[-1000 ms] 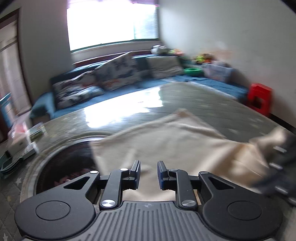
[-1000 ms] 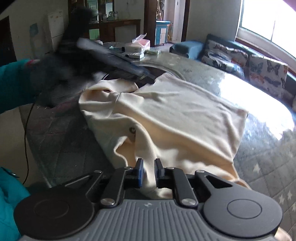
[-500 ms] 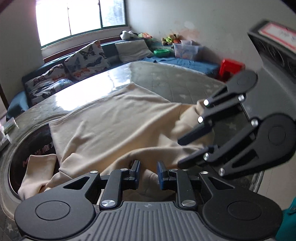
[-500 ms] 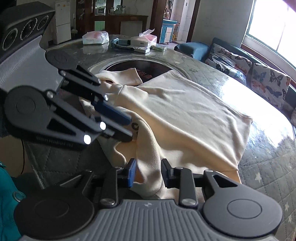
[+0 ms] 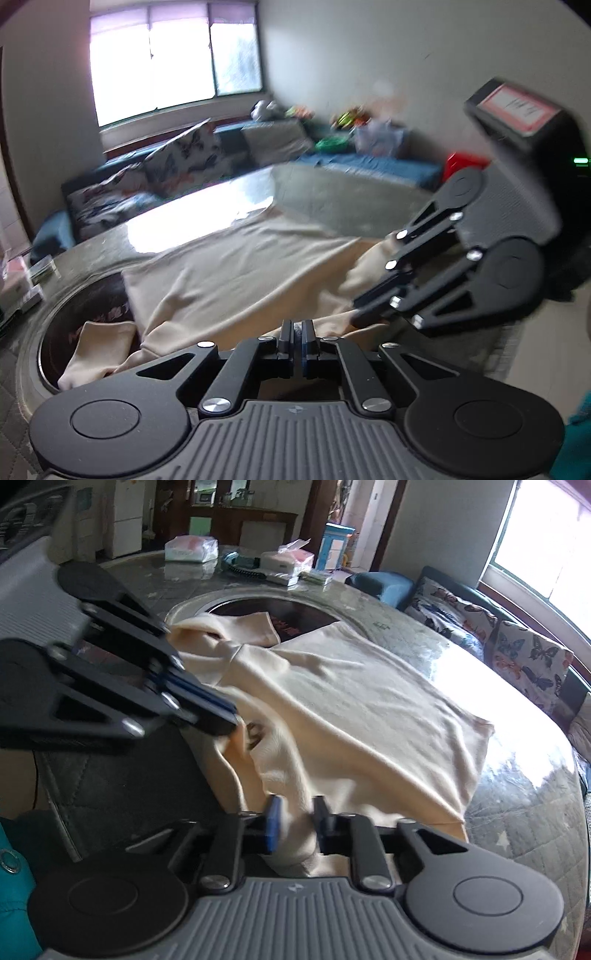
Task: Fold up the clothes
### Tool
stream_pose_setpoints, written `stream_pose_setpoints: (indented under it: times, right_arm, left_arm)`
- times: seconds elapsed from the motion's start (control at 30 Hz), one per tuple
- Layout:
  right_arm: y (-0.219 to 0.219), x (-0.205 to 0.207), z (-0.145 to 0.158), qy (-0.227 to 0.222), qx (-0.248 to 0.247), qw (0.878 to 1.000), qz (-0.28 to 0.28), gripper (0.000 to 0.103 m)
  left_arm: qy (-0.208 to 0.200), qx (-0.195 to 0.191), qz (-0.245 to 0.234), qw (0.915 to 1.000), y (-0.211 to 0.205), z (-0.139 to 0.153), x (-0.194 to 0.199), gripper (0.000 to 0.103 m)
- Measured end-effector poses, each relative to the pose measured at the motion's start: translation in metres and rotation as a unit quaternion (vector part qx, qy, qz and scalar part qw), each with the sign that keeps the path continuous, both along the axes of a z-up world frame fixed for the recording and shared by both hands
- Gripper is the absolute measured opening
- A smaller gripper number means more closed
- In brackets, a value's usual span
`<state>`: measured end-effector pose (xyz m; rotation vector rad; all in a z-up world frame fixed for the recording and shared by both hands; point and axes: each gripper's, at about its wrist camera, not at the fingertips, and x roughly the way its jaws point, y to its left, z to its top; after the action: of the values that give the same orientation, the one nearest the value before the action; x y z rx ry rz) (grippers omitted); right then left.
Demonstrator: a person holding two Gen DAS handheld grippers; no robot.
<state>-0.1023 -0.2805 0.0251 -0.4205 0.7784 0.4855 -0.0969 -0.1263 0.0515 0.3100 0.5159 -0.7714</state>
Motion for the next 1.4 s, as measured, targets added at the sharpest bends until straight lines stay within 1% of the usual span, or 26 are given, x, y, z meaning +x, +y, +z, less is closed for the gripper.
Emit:
stream_pose_setpoints:
  times: [0.03,0.1,0.2,0.23,0.3,0.33,0.37,0.4,0.43,0.5,0.57,0.6,0.8,0.83,0.9,0.93,0.97,1.0,1.1,1.23,1.4]
  right_arm:
    - [-0.002,-0.003,0.003,-0.001,0.003,1.000,0.000,0.007]
    - [-0.004,-0.008,0.008,0.003,0.005,1.000,0.004,0.006]
    - [-0.004,-0.015,0.011,0.016,0.004,1.000,0.015,0.006]
    - [-0.003,-0.017,0.011,0.017,0.001,1.000,0.019,0.006]
    - [0.000,-0.018,0.012,0.006,-0.004,1.000,0.024,0.011]
    - [0.002,-0.017,0.012,0.001,-0.006,1.000,0.027,0.017]
    - [0.004,-0.017,0.012,-0.004,-0.007,0.999,0.031,0.029]
    - [0.006,-0.017,0.012,-0.009,-0.009,0.999,0.034,0.037]
    - [0.009,-0.016,0.011,-0.014,-0.014,0.999,0.039,0.041]
    - [0.017,-0.016,0.005,-0.026,-0.032,0.998,0.054,0.041]
    - [0.024,-0.014,-0.001,-0.037,-0.045,0.996,0.067,0.035]
    - [0.027,-0.013,-0.002,-0.038,-0.047,0.996,0.073,0.035]
    - [0.041,-0.003,-0.015,-0.037,-0.056,0.993,0.097,0.030]
    - [0.042,-0.001,-0.017,-0.035,-0.054,0.993,0.100,0.025]
    - [0.043,0.004,-0.019,-0.024,-0.043,0.993,0.104,0.011]
    - [0.042,0.005,-0.019,-0.021,-0.037,0.994,0.105,0.007]
    - [0.041,0.004,-0.017,-0.019,-0.032,0.994,0.105,0.004]
    - [0.040,0.004,-0.015,-0.017,-0.027,0.994,0.106,0.004]
    - [0.036,-0.002,-0.007,-0.012,-0.015,0.994,0.110,0.003]
    - [0.033,-0.017,0.004,-0.005,-0.014,0.992,0.127,0.003]
    - [0.033,-0.018,-0.001,0.008,-0.014,0.992,0.128,0.003]
  left_arm:
    - [0.001,-0.006,-0.010,0.9999,0.004,0.002,-0.004,0.004]
    - [0.008,0.000,-0.026,0.9996,0.011,-0.001,-0.010,0.004]
    - [0.023,0.016,-0.030,0.9991,0.017,-0.007,-0.011,0.004]
    - [0.024,0.014,-0.036,0.9990,0.018,-0.007,-0.012,0.004]
    - [0.013,0.016,-0.040,0.9990,0.020,-0.005,-0.014,0.004]
    - [0.008,0.017,-0.042,0.9990,0.021,-0.004,-0.015,0.004]
    - [0.007,0.018,-0.039,0.9990,0.021,-0.004,-0.014,0.004]
    - [0.007,0.020,-0.032,0.9993,0.021,-0.004,-0.011,0.004]
    - [0.012,0.017,-0.021,0.9996,0.023,-0.005,-0.007,0.004]
    - [0.024,0.010,0.002,0.9997,0.027,-0.006,0.003,0.005]
    - [0.043,-0.003,0.018,0.9989,0.031,-0.006,0.011,0.006]
    - [0.051,-0.010,0.024,0.9983,0.032,-0.006,0.014,0.006]
    - [0.047,-0.018,0.037,0.9981,0.035,-0.003,0.021,0.006]
    - [0.046,-0.019,0.041,0.9979,0.036,-0.002,0.024,0.007]
    - [0.046,-0.018,0.055,0.9972,0.038,-0.003,0.032,0.009]
    - [0.046,-0.016,0.064,0.9968,0.039,-0.004,0.036,0.010]
    - [0.046,-0.014,0.073,0.9962,0.040,-0.005,0.041,0.013]
    - [0.046,-0.012,0.082,0.9955,0.040,-0.006,0.046,0.016]
    - [0.045,-0.005,0.108,0.9931,0.044,-0.010,0.061,0.023]
    - [0.052,0.009,0.131,0.9900,0.048,-0.020,0.078,0.024]
    - [0.058,0.026,0.149,0.9868,0.048,-0.026,0.088,0.024]
